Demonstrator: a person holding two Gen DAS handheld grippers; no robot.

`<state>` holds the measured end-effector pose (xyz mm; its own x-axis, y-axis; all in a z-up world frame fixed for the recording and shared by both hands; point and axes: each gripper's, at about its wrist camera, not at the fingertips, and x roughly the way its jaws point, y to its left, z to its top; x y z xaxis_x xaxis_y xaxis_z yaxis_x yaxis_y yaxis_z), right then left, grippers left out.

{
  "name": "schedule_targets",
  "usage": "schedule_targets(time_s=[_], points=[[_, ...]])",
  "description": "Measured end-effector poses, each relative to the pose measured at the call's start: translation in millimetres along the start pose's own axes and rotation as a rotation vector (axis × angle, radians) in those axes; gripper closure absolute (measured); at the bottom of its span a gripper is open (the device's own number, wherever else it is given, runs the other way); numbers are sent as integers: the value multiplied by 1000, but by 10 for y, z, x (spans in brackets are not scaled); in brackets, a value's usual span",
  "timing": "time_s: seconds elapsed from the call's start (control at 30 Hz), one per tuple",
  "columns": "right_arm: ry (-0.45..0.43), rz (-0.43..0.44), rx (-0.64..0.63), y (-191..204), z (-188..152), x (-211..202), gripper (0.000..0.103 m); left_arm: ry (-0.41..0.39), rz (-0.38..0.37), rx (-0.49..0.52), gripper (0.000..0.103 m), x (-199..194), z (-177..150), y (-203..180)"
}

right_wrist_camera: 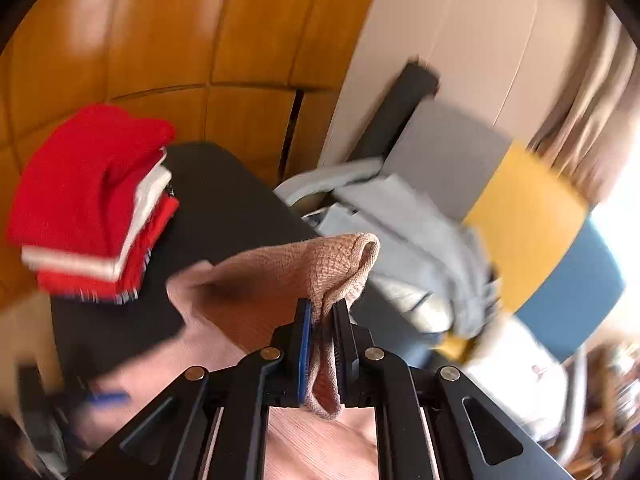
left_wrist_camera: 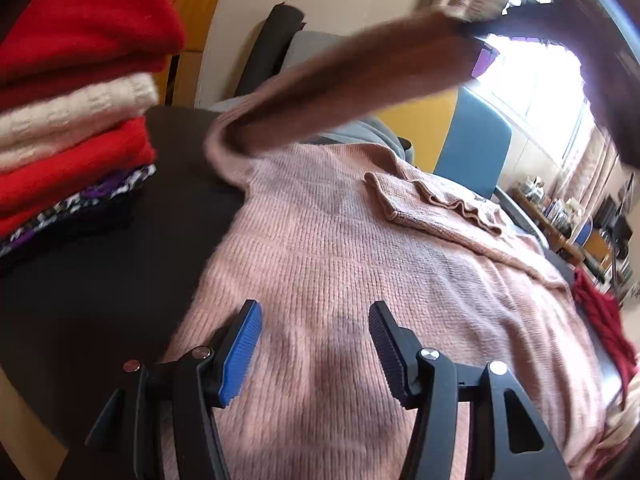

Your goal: Fold clothes

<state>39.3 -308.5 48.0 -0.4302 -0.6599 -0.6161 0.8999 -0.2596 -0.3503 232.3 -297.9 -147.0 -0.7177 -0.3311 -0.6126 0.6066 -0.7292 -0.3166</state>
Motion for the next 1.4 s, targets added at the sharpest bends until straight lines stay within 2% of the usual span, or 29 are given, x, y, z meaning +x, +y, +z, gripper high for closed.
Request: schedule_targets(time_s=[0.03, 0.07, 0.1, 0.13, 0.2, 0.3, 0.4, 0.7, 0.77, 0.9, 0.97, 1.03, 1.1, 1.17, 1.2, 1.23, 1.27, 1.3, 1.4], points=[[-9, -66, -50, 15, -154, -74, 90, 7, -1, -17, 46, -41, 2, 32], [0, -95, -67, 3, -362, -142, 90, 11, 5, -23, 46, -79, 0, 56], [21, -107, -53, -28, -566, -186, 83, 14, 13, -22, 46, -113, -4, 73], [42, -118, -38, -60, -769, -229, 71, 18, 21, -18, 46, -139, -8, 87], [108, -121, 45, -151, -1223, -286, 63, 26, 40, 0, 46, -169, -12, 109], [191, -24, 300, -311, -1882, -358, 62, 42, 57, 16, 46, -186, -10, 136], [233, 84, 561, -407, -2446, -360, 61, 55, 64, 22, 46, -167, 4, 116], [23, 393, 1252, -625, -3023, 6, 57, 73, 44, 38, 46, -85, 16, -73], [-16, 460, 1344, -678, -2998, 182, 57, 79, 43, 35, 46, -87, -26, -72], [21, 518, 1485, -672, -2949, 471, 57, 69, 30, 21, 46, -89, -50, -41], [28, 511, 1529, -598, -2961, 484, 57, 67, 20, 10, 46, -87, -55, -17], [17, 500, 1557, -532, -2976, 517, 47, 63, 16, 8, 46, -85, -63, -9], [8, 482, 1572, -529, -2949, 597, 46, 61, 12, 4, 46, -91, -67, -12], [-1, 432, 1530, -537, -2836, 667, 47, 60, 2, -11, 46, -107, -65, -2], [14, 390, 1500, -532, -2769, 696, 59, 61, -2, -19, 46, -114, -63, 6], [38, 370, 1469, -531, -2679, 736, 77, 62, -7, -26, 46, -121, -61, 15], [61, 350, 1438, -530, -2589, 777, 86, 62, -12, -34, 46, -128, -59, 24], [61, 341, 1399, -556, -2475, 762, 93, 63, -16, -41, 46, -134, -57, 32], [26, 321, 1248, -673, -2050, 638, 93, 66, -26, -54, 46, -143, -46, 37]])
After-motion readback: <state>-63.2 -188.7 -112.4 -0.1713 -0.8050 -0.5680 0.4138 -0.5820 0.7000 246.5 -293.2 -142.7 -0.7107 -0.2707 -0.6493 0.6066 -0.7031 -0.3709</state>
